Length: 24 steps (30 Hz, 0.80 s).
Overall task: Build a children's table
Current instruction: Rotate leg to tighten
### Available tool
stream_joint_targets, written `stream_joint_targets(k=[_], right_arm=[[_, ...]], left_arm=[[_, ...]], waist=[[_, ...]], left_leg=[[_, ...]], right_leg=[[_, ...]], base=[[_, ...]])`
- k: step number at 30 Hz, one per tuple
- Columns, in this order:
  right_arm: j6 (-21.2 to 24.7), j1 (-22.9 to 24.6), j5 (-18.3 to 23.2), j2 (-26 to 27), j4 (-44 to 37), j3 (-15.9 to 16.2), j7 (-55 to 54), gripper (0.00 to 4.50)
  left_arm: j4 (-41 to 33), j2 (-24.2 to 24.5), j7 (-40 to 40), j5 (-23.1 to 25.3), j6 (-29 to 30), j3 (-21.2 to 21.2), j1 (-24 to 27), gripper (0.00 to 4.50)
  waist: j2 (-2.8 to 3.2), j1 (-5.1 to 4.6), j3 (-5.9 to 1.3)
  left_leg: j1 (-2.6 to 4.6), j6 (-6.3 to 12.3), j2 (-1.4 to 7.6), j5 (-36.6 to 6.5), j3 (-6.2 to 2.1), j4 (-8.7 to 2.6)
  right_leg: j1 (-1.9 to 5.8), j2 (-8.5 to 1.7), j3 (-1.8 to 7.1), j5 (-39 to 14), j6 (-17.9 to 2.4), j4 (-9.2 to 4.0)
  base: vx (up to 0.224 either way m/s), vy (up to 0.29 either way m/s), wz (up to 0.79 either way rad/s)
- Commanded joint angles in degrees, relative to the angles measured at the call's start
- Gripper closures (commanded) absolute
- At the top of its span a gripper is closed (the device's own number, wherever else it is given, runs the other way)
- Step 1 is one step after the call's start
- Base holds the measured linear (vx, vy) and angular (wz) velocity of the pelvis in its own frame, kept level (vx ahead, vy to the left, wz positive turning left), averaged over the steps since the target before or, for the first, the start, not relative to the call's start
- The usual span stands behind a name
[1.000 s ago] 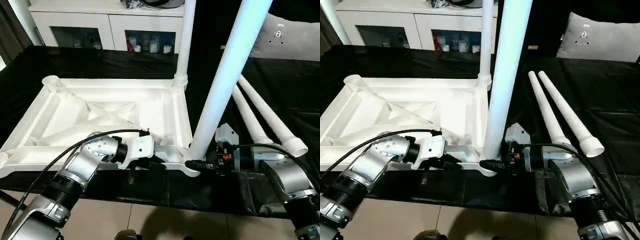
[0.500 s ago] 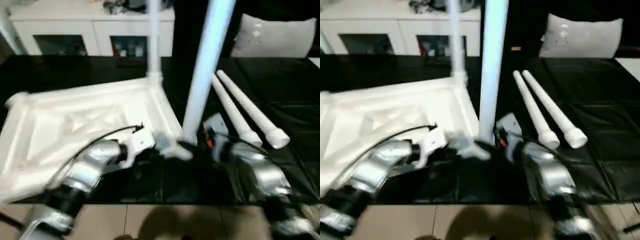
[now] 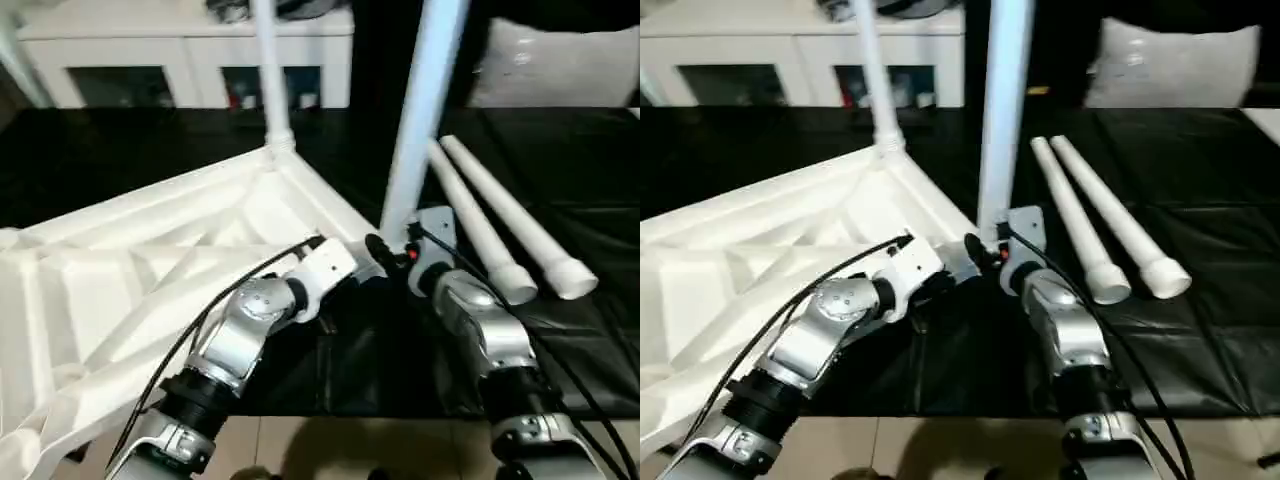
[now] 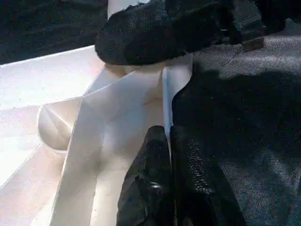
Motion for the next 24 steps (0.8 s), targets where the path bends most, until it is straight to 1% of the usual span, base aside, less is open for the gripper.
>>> stream_joint_targets(k=[1,2,3,4,5,6,7,8,9,10,11,12,13,14,15,16,18,19,20,22,23,24], right_arm=[[-0.64,2.16,1.68,-1.37,-2.42,1.90,5.65,0.63],[-0.71,2.44,1.86,-1.80,-2.87,2.01,6.40,0.51],[-0.93,3.25,2.34,-3.02,-4.18,2.32,8.59,0.43],[-1.50,4.49,2.78,-5.09,-6.17,2.77,12.00,0.36],[-1.50,4.49,2.78,-5.09,-6.17,2.77,12.00,0.28],[-1.96,5.23,3.00,-6.60,-7.43,2.90,14.37,0.15],[-2.44,6.18,3.66,-9.11,-9.26,2.84,18.04,0.05],[-2.44,6.18,3.66,-9.11,-9.26,2.84,18.04,0.05],[-2.44,6.18,3.66,-9.11,-9.26,2.84,18.04,0.05],[-2.50,6.56,4.17,-10.67,-10.17,2.80,20.03,0.05],[-2.50,6.82,4.31,-13.77,-11.09,3.14,23.47,0.05],[-2.49,6.87,4.32,-14.36,-11.25,3.21,24.14,0.05],[-2.40,6.97,4.54,-15.96,-11.66,3.52,26.41,0.05],[-2.37,7.00,4.63,-16.44,-11.78,3.62,27.14,0.05],[-3.14,7.03,4.35,-18.63,-12.25,4.39,30.15,0.05],[-3.52,6.99,4.20,-19.39,-12.35,4.73,31.22,0.05],[-4.71,6.46,3.54,-21.56,-12.12,6.02,34.52,0.05],[-5.21,6.02,3.09,-22.32,-11.69,6.77,36.16,0.05],[-5.21,6.02,3.09,-22.32,-11.69,6.77,36.16,0.05],[-5.57,5.59,2.78,-23.09,-11.43,7.78,38.49,0.05],[-6.12,5.23,2.46,-23.62,-11.20,8.87,40.55,0.05],[-6.17,5.14,2.39,-23.65,-11.12,9.09,40.83,0.05]], left_arm=[[-1.40,0.28,-1.33,-1.18,-4.92,-1.04,-1.53,4.50],[-1.24,0.56,-1.68,-1.26,-5.14,-1.04,-1.55,4.50],[-0.78,1.38,-2.69,-1.47,-5.79,-1.08,-1.61,4.50],[0.07,2.88,-4.53,-1.67,-7.29,-1.43,-1.69,4.50],[0.07,2.88,-4.53,-1.67,-7.29,-1.43,-1.69,4.50],[0.60,3.92,-6.12,-1.76,-8.26,-1.62,-1.70,4.50],[1.39,5.63,-8.62,-1.79,-9.74,-1.90,-1.80,4.50],[1.39,5.63,-8.62,-1.79,-9.74,-1.90,-1.80,4.50],[1.39,5.63,-8.62,-1.79,-9.74,-1.90,-1.80,4.50],[1.90,6.64,-9.93,-1.90,-10.63,-2.03,-1.95,4.50],[3.08,8.51,-12.33,-2.26,-12.81,-2.14,-2.33,4.50],[3.33,8.86,-12.79,-2.35,-13.26,-2.16,-2.41,4.50],[4.28,9.79,-14.15,-2.71,-14.49,-2.20,-2.78,4.50],[4.59,10.07,-14.58,-2.82,-14.87,-2.21,-2.90,4.50],[6.22,11.56,-16.95,-3.10,-17.23,-2.45,-3.60,4.50],[6.66,12.14,-18.10,-3.26,-17.84,-2.56,-3.83,4.50],[7.53,13.98,-22.21,-4.08,-19.21,-2.85,-4.36,4.50],[7.97,14.55,-23.36,-4.26,-19.90,-2.96,-4.59,4.50],[7.97,14.55,-23.36,-4.26,-19.90,-2.96,-4.59,4.50],[8.59,15.28,-24.94,-4.41,-21.08,-3.27,-4.87,4.50],[8.58,16.14,-27.09,-4.72,-22.15,-3.78,-4.85,4.50],[8.47,16.30,-27.64,-4.90,-22.29,-3.87,-4.78,4.50]], waist=[[-0.72,0.39,-4.20],[-0.72,0.39,-4.20],[-0.62,0.76,-4.13],[-0.50,0.89,-4.32],[-0.53,0.87,-4.23],[-0.57,0.74,-4.18],[-0.59,0.79,-4.05],[-0.54,0.76,-3.87],[-0.53,0.84,-3.82],[-0.56,0.79,-3.69],[-0.47,0.67,-3.60],[-0.51,0.70,-3.62],[-0.59,0.83,-3.68],[-0.61,0.82,-3.73],[-0.65,0.86,-3.67],[-0.73,0.91,-3.83],[-0.55,1.10,-4.05],[-0.54,1.11,-4.02],[-0.56,1.14,-4.09],[-0.49,1.22,-4.15],[-0.82,1.32,-4.51],[-0.72,1.45,-4.49]], left_leg=[[-0.57,8.36,4.38,-0.91,-1.31,-3.25],[-0.57,8.36,4.38,-0.91,-1.31,-3.25],[-0.49,8.36,4.40,-1.52,-1.32,-3.28],[-0.74,8.62,4.53,-0.89,-1.51,-3.19],[-0.78,8.74,4.58,-0.97,-1.48,-3.16],[-0.80,8.78,4.62,-1.39,-1.46,-3.17],[-0.73,8.43,4.55,-2.94,-1.42,-3.23],[-0.59,7.88,4.37,-4.75,-1.23,-3.27],[-0.44,7.53,4.42,-5.55,-1.16,-3.32],[-0.54,6.98,4.30,-6.49,-1.24,-3.46],[-0.46,6.59,4.24,-7.53,-1.26,-3.49],[-0.41,6.31,4.33,-7.81,-1.31,-3.52],[-0.37,6.37,4.19,-8.02,-1.29,-3.46],[-0.41,6.33,4.20,-7.96,-1.26,-3.45],[-0.47,6.40,4.07,-8.04,-1.25,-3.43],[-0.52,6.44,4.01,-7.79,-1.24,-3.39],[-0.56,6.52,4.13,-6.82,-1.27,-3.30],[-0.59,6.61,4.18,-6.66,-1.30,-3.32],[-0.59,6.64,4.20,-6.60,-1.27,-3.27],[-0.61,7.02,4.31,-6.10,-1.29,-3.23],[-0.56,7.24,4.48,-5.37,-1.27,-3.13],[-0.62,7.38,4.55,-4.93,-1.33,-3.12]], right_leg=[[3.71,-6.12,4.64,-10.96,-6.28,-3.12],[3.71,-6.12,4.64,-10.96,-6.28,-3.12],[3.67,-5.95,4.55,-12.58,-5.39,-3.42],[3.65,-5.86,4.55,-11.34,-5.43,-3.01],[3.47,-5.82,4.62,-11.27,-5.41,-3.04],[3.37,-5.85,4.64,-11.52,-5.56,-3.05],[3.35,-5.90,4.57,-13.55,-5.37,-3.34],[3.29,-5.78,4.54,-16.42,-4.61,-3.82],[3.17,-5.89,4.59,-17.62,-4.44,-4.00],[3.25,-5.78,4.42,-19.56,-3.84,-4.26],[3.14,-5.64,4.28,-21.20,-3.20,-4.55],[3.19,-5.69,4.33,-21.75,-2.80,-4.59],[3.15,-5.64,4.37,-22.19,-2.22,-4.67],[3.17,-5.64,4.42,-21.93,-2.19,-4.53],[3.15,-5.58,4.28,-22.35,-2.07,-4.64],[3.26,-5.59,4.28,-22.28,-1.90,-4.60],[3.25,-5.70,4.32,-21.35,-2.06,-4.36],[3.20,-5.65,4.31,-20.93,-2.35,-4.28],[3.17,-5.61,4.31,-20.44,-2.59,-4.18],[3.17,-5.65,4.30,-18.99,-3.79,-3.95],[3.26,-5.70,4.37,-17.72,-4.38,-3.66],[3.26,-5.76,4.41,-17.08,-4.74,-3.47]], base=[[0.000,0.000,0.00],[0.000,0.000,0.00],[0.000,0.000,0.00],[0.000,0.000,0.00],[0.000,0.000,0.00],[0.000,0.000,0.00],[0.000,0.000,0.00],[0.000,0.000,0.00],[0.000,0.000,0.00],[0.000,0.000,0.00],[0.000,0.000,0.00],[0.000,0.000,0.00],[0.000,0.000,0.00],[0.000,0.000,0.00],[0.000,0.000,0.00],[0.000,0.000,0.00],[0.000,0.000,0.00],[0.000,0.000,0.00],[0.000,0.000,0.00],[0.000,0.000,0.00],[0.000,0.000,0.00],[0.000,0.000,0.00]])
